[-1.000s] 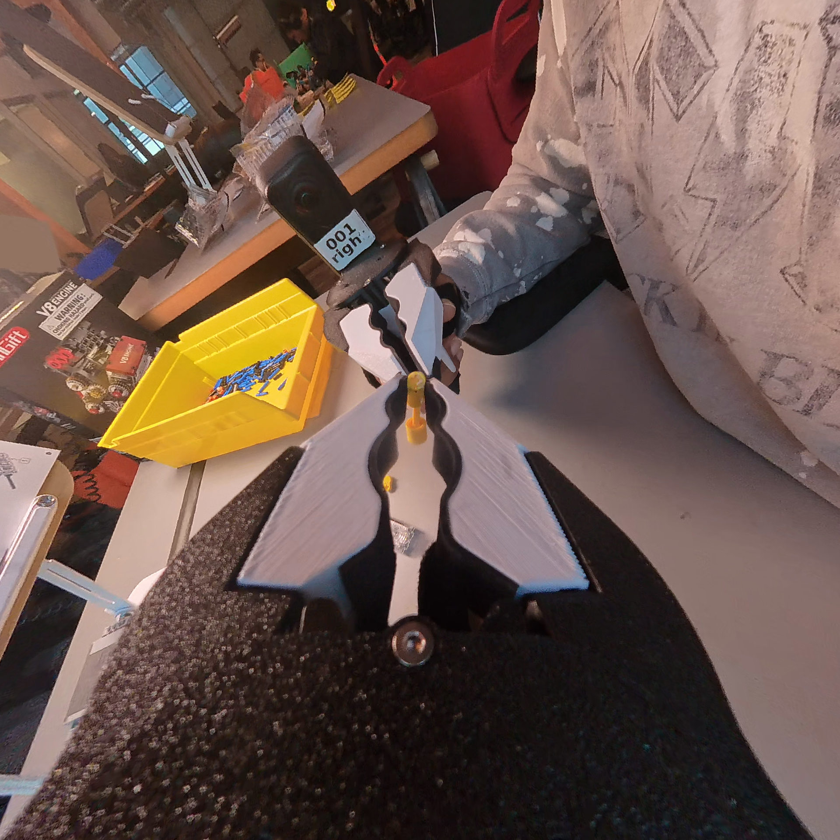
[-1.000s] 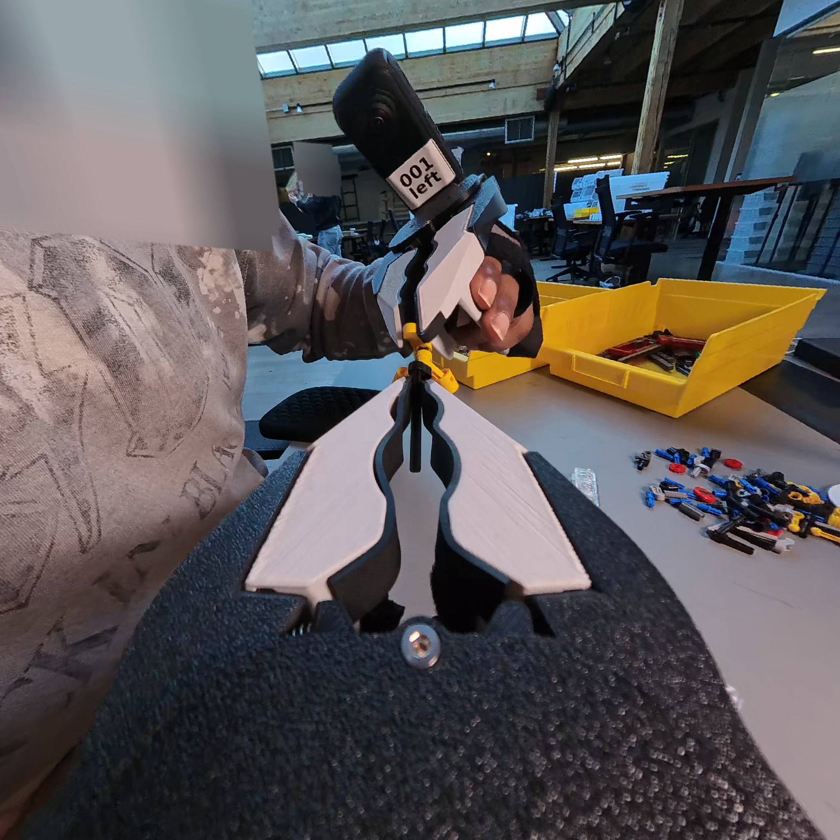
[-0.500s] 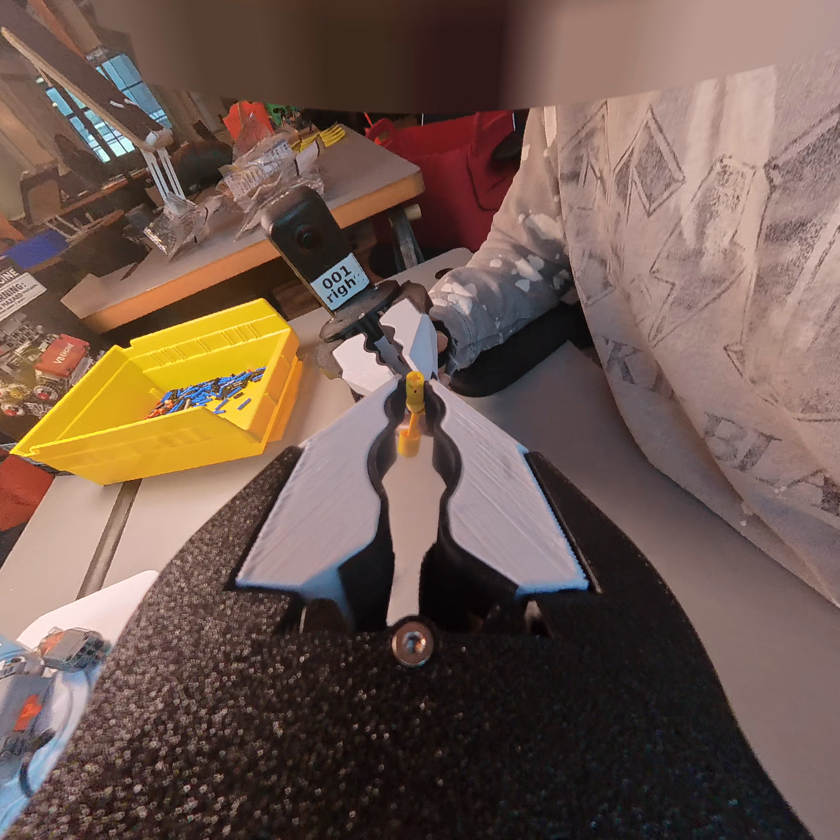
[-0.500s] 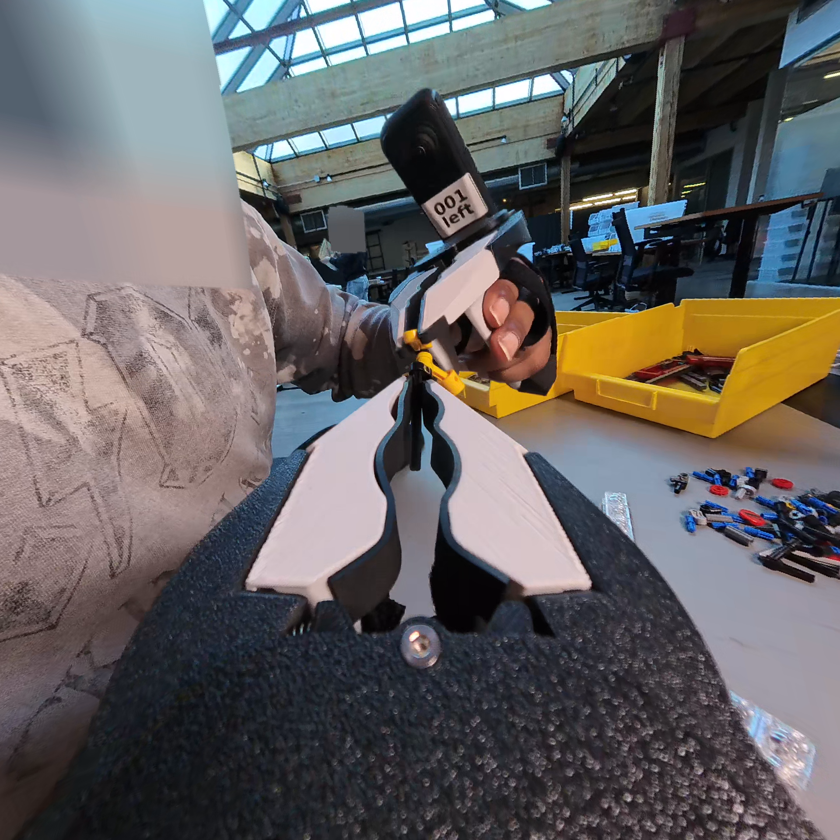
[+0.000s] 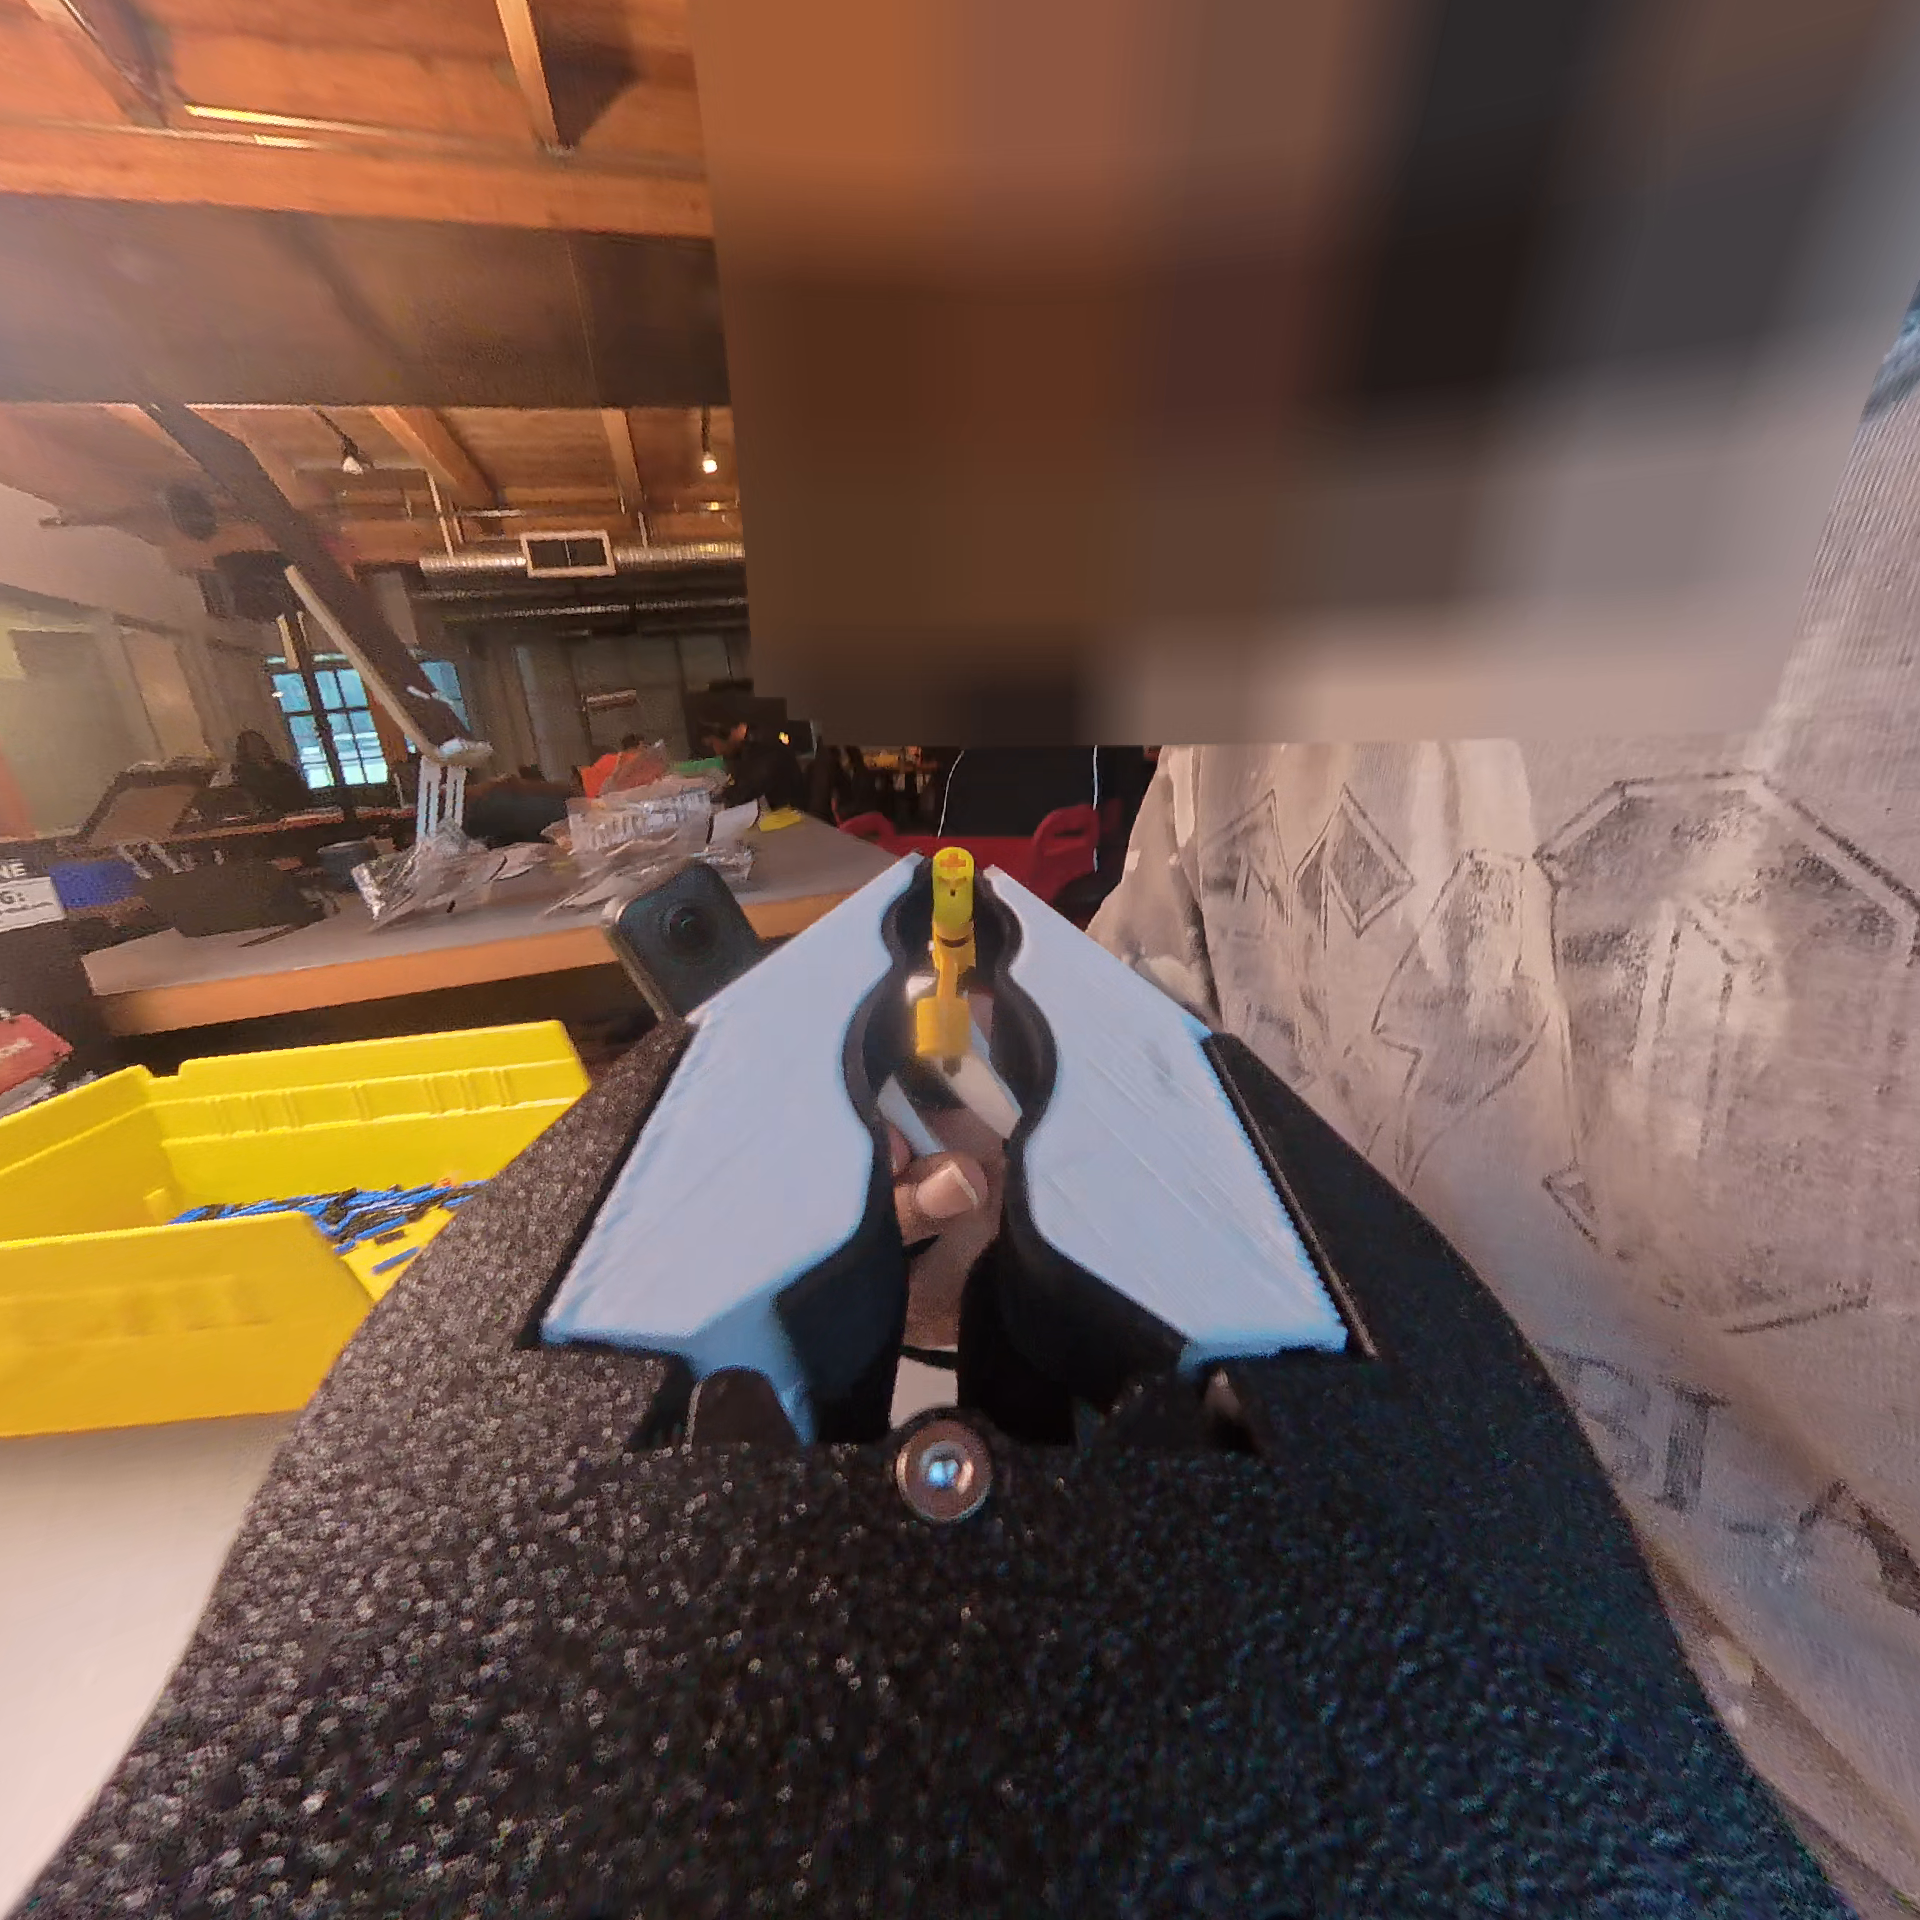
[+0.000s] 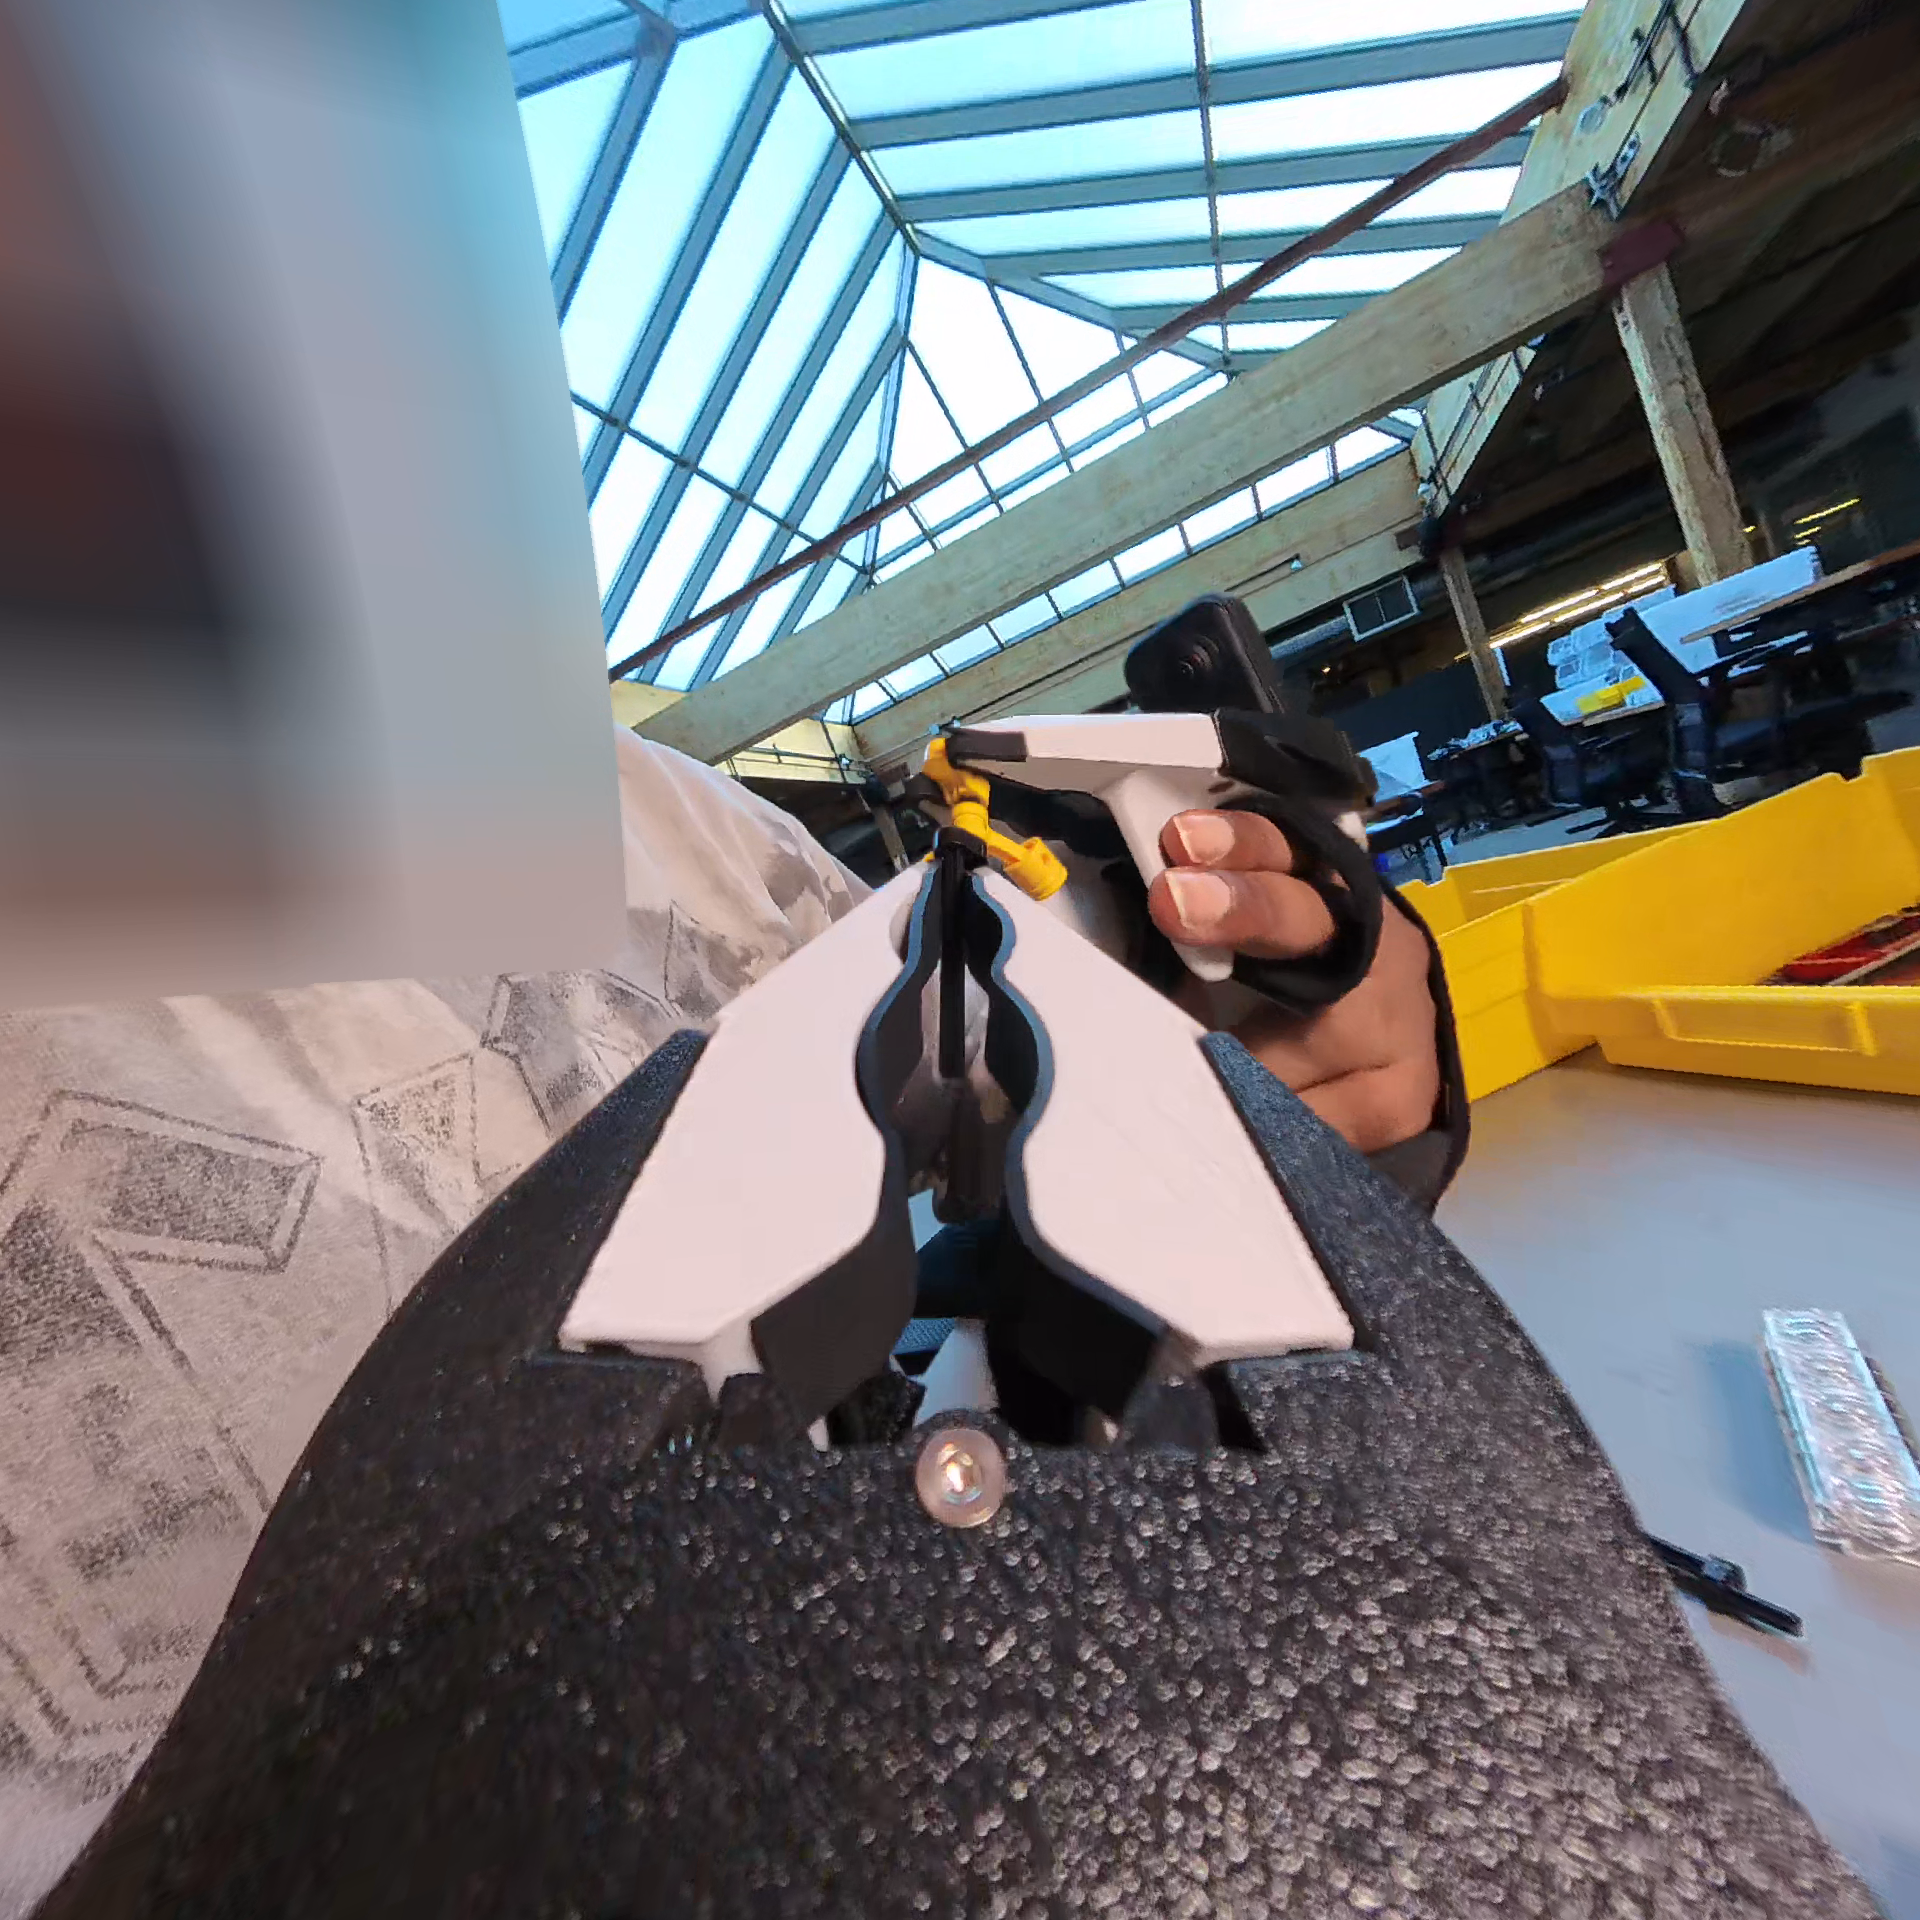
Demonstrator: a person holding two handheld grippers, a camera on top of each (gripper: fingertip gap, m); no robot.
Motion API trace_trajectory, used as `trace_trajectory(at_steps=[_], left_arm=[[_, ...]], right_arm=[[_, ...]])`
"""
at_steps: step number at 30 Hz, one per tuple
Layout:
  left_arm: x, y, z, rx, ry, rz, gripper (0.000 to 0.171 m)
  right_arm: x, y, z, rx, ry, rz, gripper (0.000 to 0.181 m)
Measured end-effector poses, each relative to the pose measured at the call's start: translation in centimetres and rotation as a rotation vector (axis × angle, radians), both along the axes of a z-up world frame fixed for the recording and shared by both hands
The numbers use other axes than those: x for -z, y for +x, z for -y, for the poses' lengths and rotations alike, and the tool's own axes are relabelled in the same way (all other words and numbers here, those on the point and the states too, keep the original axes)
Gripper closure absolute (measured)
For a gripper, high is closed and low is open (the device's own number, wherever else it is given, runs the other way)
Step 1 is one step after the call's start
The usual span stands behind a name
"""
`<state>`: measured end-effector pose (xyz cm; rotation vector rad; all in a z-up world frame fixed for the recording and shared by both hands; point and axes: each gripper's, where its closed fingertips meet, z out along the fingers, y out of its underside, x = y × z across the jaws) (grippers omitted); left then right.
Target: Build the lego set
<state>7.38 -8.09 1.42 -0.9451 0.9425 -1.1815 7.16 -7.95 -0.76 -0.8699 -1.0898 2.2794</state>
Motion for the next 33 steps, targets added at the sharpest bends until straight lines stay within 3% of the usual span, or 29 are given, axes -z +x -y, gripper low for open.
trace_trajectory(at_steps=[4,7,20,29,33], left_arm=[[-0.4,-0.6,-0.4,0.063,-0.091,0.163,0.165],[-0.4,-0.8,-0.7,0.070,-0.103,0.190,0.165],[-0.9,0.3,-0.9,0.080,-0.049,0.088,0.164],[-0.2,0.0,-1.3,0.116,-0.079,-0.016,0.163],[-0.2,-1.2,-2.6,0.015,-0.107,-0.051,0.142]], right_arm=[[-0.3,-0.4,-0.4,0.040,-0.026,0.028,0.179],[-0.3,-0.6,-0.7,0.049,-0.057,0.059,0.179],[-1.3,0.0,-0.8,-0.017,-0.219,0.023,0.179],[-0.5,-0.3,-1.2,0.006,-0.176,0.036,0.178],[0.6,-0.7,-2.5,0.104,-0.097,0.073,0.179]])
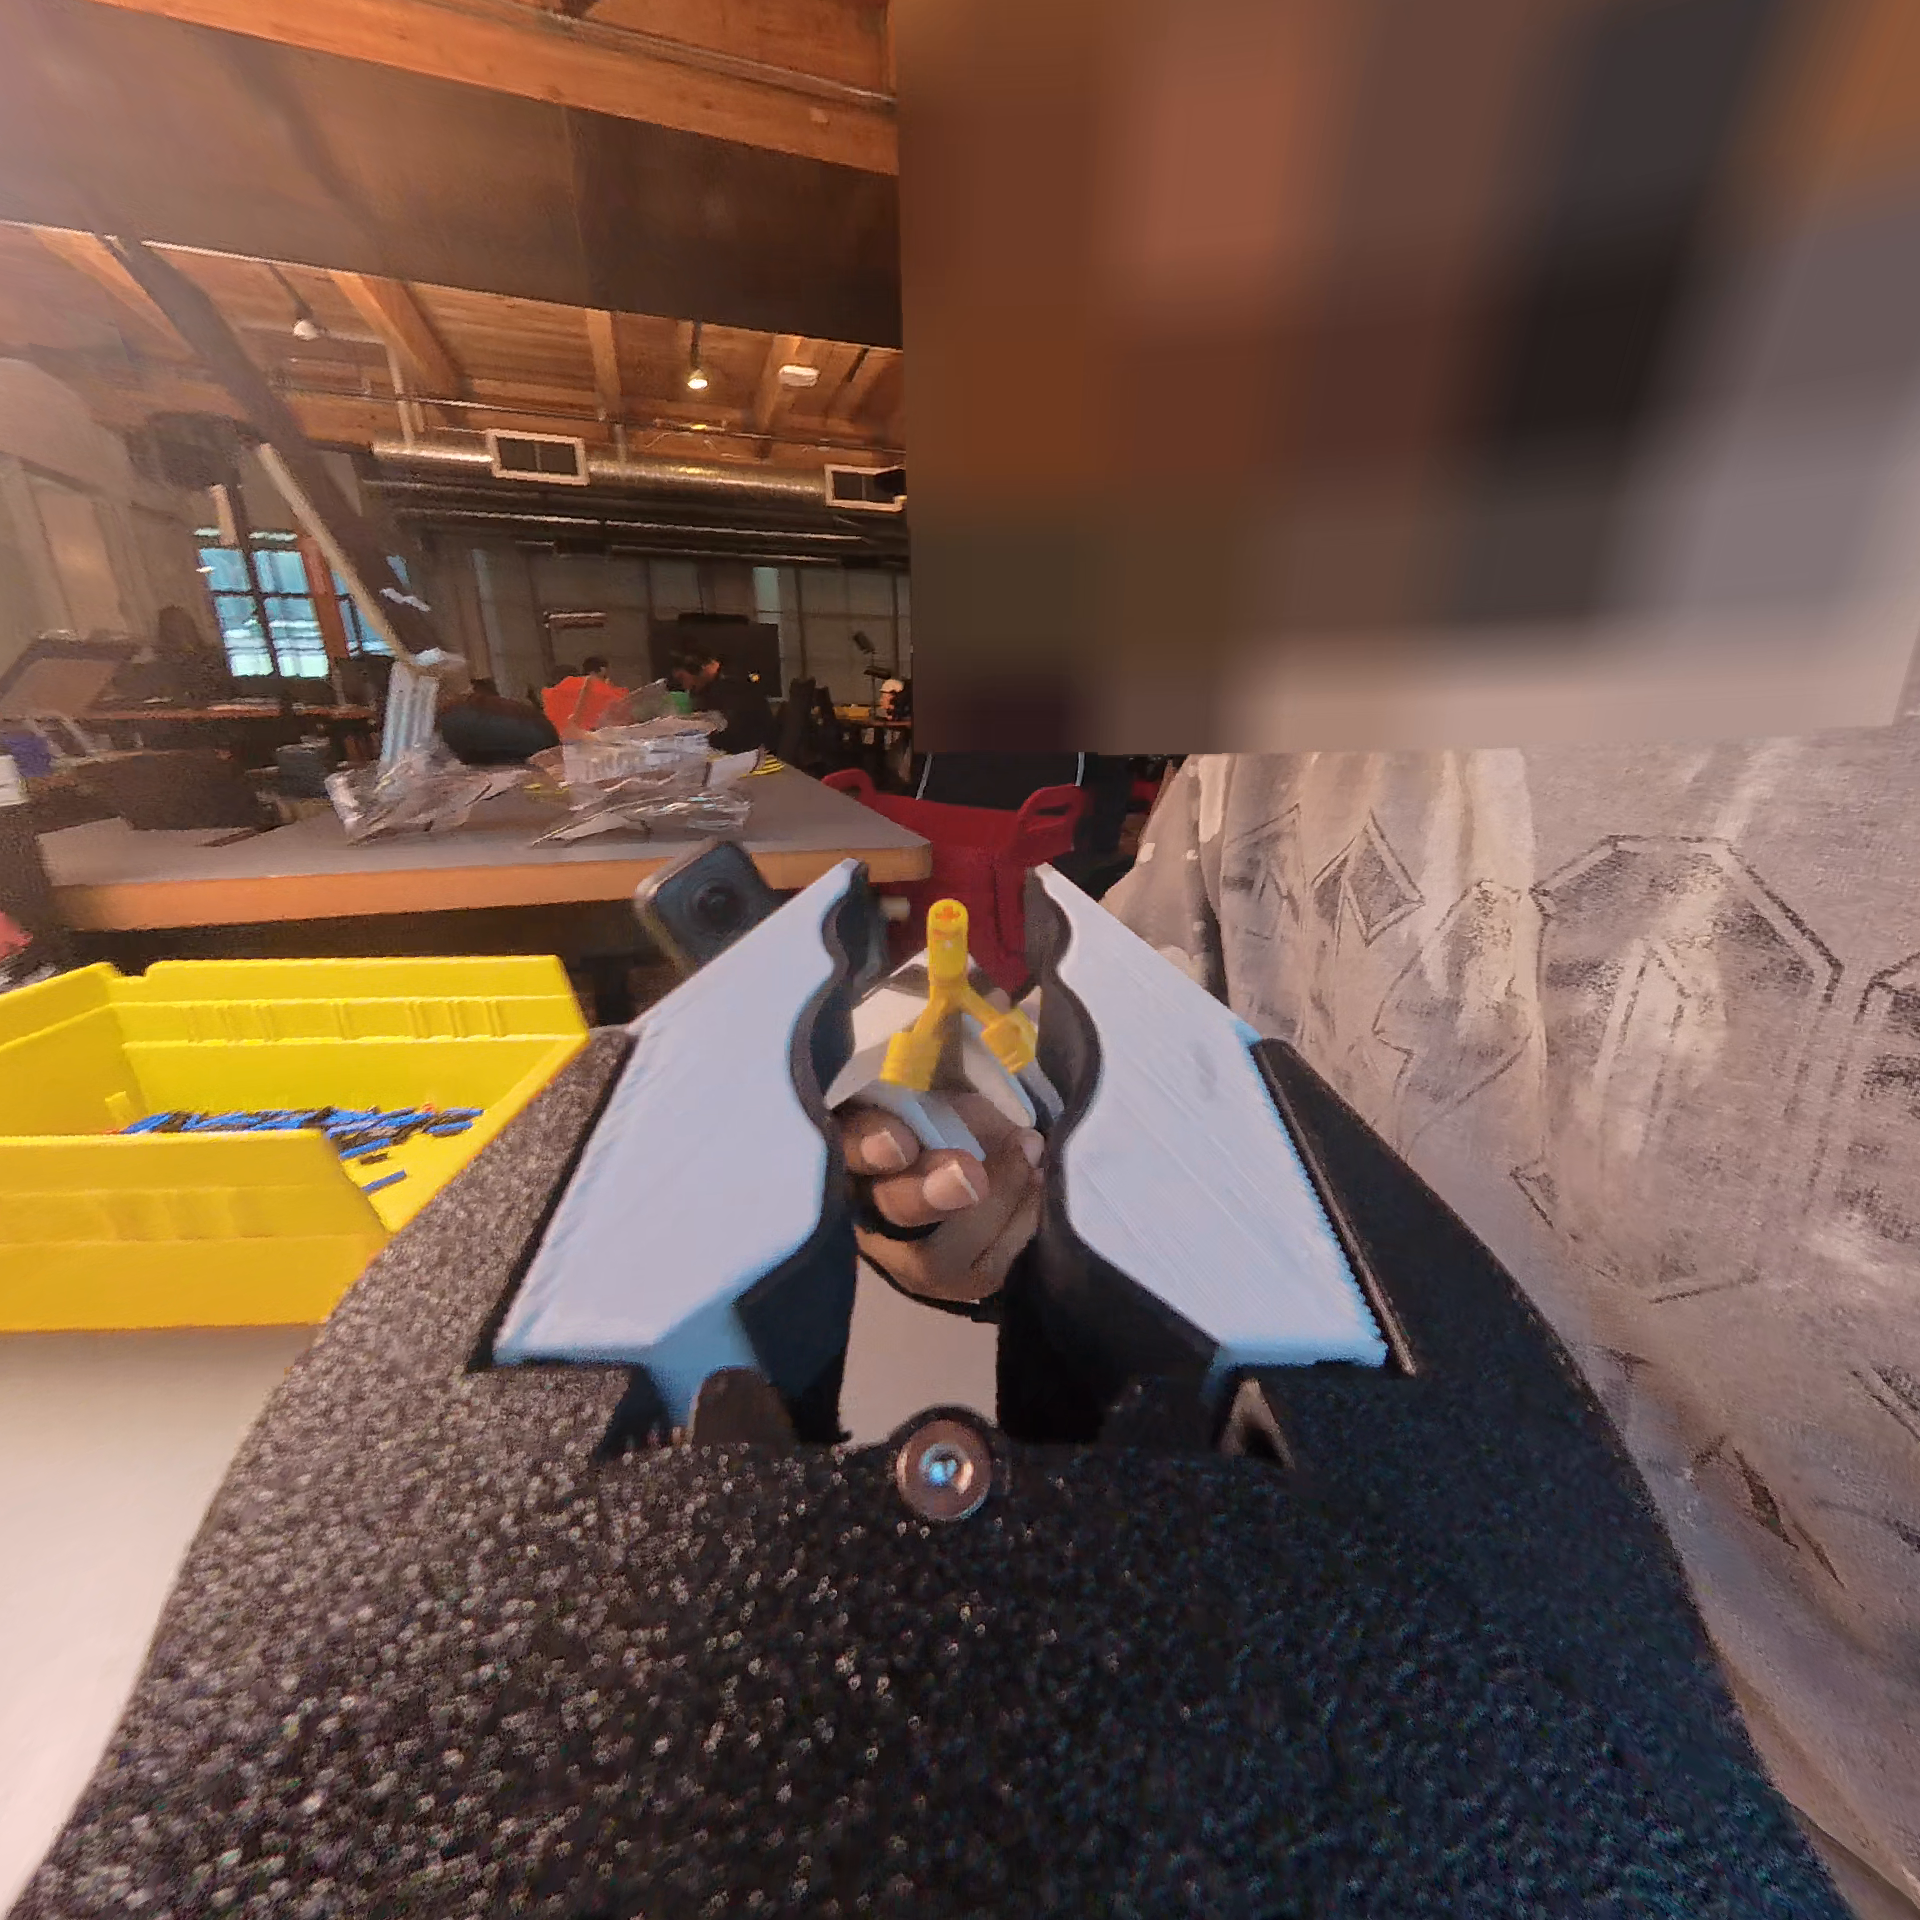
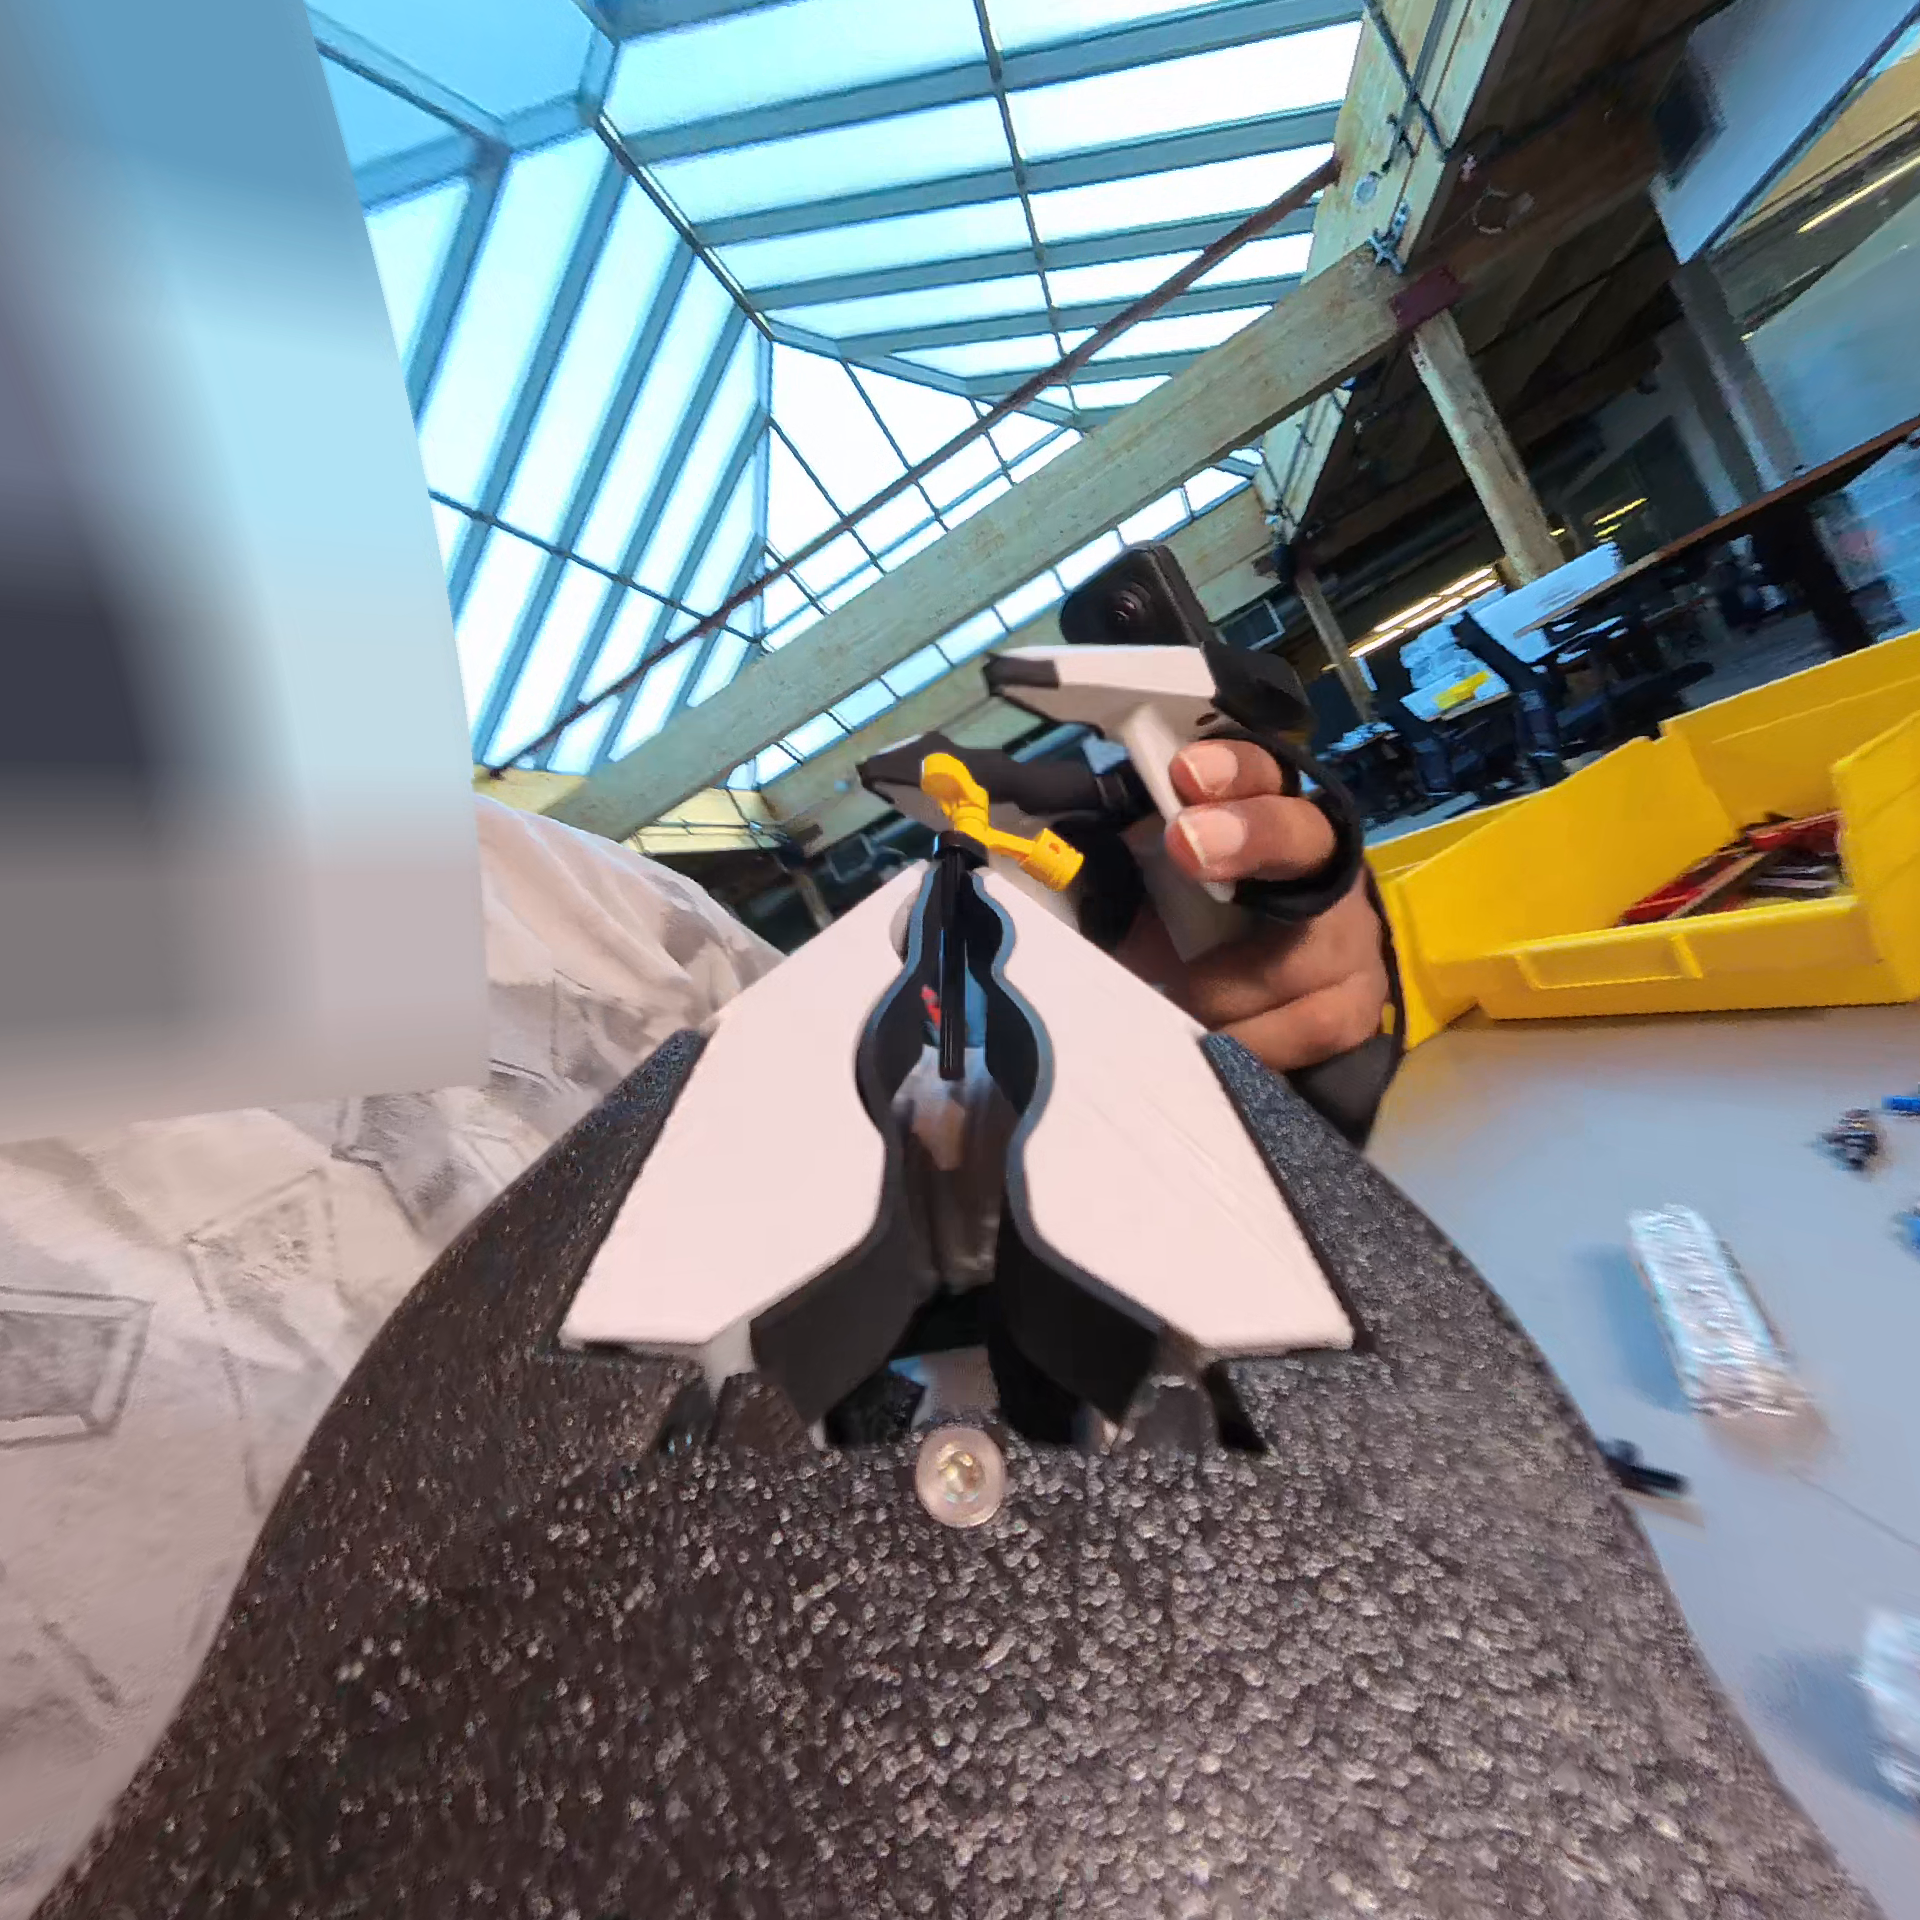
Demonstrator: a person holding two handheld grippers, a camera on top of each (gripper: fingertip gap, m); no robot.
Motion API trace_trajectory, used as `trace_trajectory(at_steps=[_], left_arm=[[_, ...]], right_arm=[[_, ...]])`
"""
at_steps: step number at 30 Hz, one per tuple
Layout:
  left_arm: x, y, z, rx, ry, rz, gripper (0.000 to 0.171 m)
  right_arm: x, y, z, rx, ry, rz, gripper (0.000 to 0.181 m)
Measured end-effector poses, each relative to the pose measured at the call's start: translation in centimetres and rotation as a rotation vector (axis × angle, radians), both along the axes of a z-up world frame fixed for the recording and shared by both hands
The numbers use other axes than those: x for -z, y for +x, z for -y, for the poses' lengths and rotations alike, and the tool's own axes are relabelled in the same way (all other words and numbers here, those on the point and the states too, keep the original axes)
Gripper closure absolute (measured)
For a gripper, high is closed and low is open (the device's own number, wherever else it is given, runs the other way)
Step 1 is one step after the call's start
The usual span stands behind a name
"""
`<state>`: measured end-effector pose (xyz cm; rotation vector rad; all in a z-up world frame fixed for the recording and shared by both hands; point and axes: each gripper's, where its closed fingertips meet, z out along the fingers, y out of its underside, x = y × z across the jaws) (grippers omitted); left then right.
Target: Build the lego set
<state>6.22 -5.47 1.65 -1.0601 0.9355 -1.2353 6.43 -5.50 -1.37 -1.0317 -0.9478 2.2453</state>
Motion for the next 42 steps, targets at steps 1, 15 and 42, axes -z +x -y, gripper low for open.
trace_trajectory(at_steps=[1,15,42], left_arm=[[0.0,-0.5,-0.5,-0.048,-0.014,-0.018,0.137],[4.5,-2.0,-1.4,-0.561,-0.062,-0.351,0.146],[5.1,-1.2,0.1,-0.588,0.019,-0.490,0.161]], right_arm=[[0.3,-0.1,-0.3,0.042,0.047,0.014,0.179],[2.9,-1.0,-2.2,0.713,1.014,0.085,0.178],[2.9,-1.1,-0.3,0.712,1.138,0.055,0.179]])
